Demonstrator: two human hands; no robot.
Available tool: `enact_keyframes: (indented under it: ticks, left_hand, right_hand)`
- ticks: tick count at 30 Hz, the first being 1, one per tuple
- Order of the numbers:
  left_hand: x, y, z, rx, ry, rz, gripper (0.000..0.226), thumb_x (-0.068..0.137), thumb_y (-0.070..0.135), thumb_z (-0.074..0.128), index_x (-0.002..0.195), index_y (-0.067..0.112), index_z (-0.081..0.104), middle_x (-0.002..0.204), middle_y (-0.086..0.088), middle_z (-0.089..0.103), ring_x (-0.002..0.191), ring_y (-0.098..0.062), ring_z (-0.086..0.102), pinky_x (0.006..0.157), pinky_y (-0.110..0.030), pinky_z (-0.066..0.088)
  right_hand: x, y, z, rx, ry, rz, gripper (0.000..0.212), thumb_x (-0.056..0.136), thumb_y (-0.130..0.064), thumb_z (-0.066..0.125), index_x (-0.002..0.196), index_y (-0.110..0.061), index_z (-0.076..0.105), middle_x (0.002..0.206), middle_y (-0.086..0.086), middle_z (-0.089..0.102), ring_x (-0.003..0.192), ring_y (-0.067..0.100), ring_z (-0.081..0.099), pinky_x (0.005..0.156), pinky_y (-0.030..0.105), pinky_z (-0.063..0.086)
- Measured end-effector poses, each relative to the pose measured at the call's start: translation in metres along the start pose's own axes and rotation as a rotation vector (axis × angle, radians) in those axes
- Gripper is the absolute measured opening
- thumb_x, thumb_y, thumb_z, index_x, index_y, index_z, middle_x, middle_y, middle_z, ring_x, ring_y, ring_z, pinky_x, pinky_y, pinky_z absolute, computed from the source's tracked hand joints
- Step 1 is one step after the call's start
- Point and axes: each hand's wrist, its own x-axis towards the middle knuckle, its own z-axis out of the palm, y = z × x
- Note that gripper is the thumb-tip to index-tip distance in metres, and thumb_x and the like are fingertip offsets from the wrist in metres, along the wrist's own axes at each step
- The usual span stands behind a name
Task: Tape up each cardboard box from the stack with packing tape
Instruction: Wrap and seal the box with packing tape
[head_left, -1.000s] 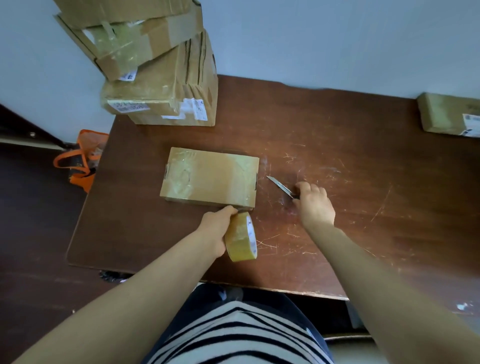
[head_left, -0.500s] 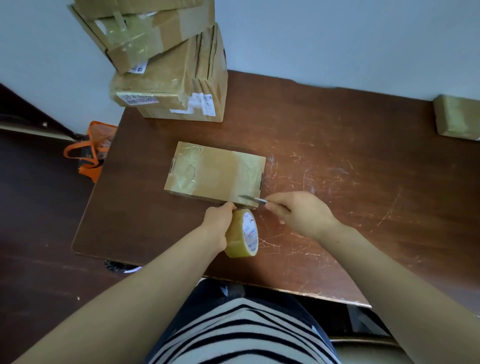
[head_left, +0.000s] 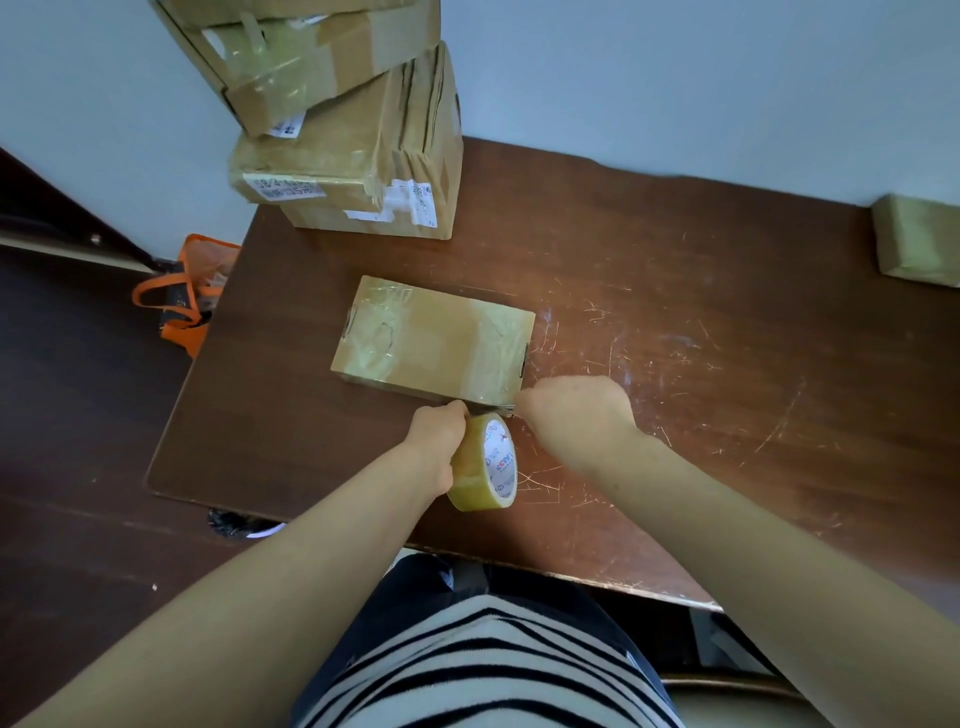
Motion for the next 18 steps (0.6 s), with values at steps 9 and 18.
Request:
enact_keyframes:
  ticks: [9, 18]
  left_hand:
    - [0.001, 0.002, 0.002, 0.061, 0.008, 0.027, 0.017, 0.092, 0.008, 0.048, 0.102, 0.005, 0.061, 0.080, -0.009, 0.058, 0.063, -0.022, 0.052, 0.059, -0.028, 0.046]
    - [0.000, 0.003, -0.003, 0.095, -0.003, 0.038, 0.016, 0.092, 0.009, 0.048, 0.100, 0.006, 0.061, 0.079, -0.009, 0.058, 0.064, -0.021, 0.052, 0.059, -0.028, 0.044]
  right_hand:
    - [0.000, 0.011, 0.023, 0.002, -0.035, 0.006, 0.028, 0.089, 0.000, 0.050, 0.106, -0.018, 0.065, 0.087, -0.003, 0.060, 0.077, 0.024, 0.060, 0.053, 0.025, 0.035]
    - [-0.008, 0.057, 0.072, 0.442, 0.189, 0.213, 0.044, 0.099, -0.046, 0.037, 0.128, -0.022, 0.059, 0.125, 0.004, 0.054, 0.118, 0.028, 0.046, 0.091, 0.040, 0.047]
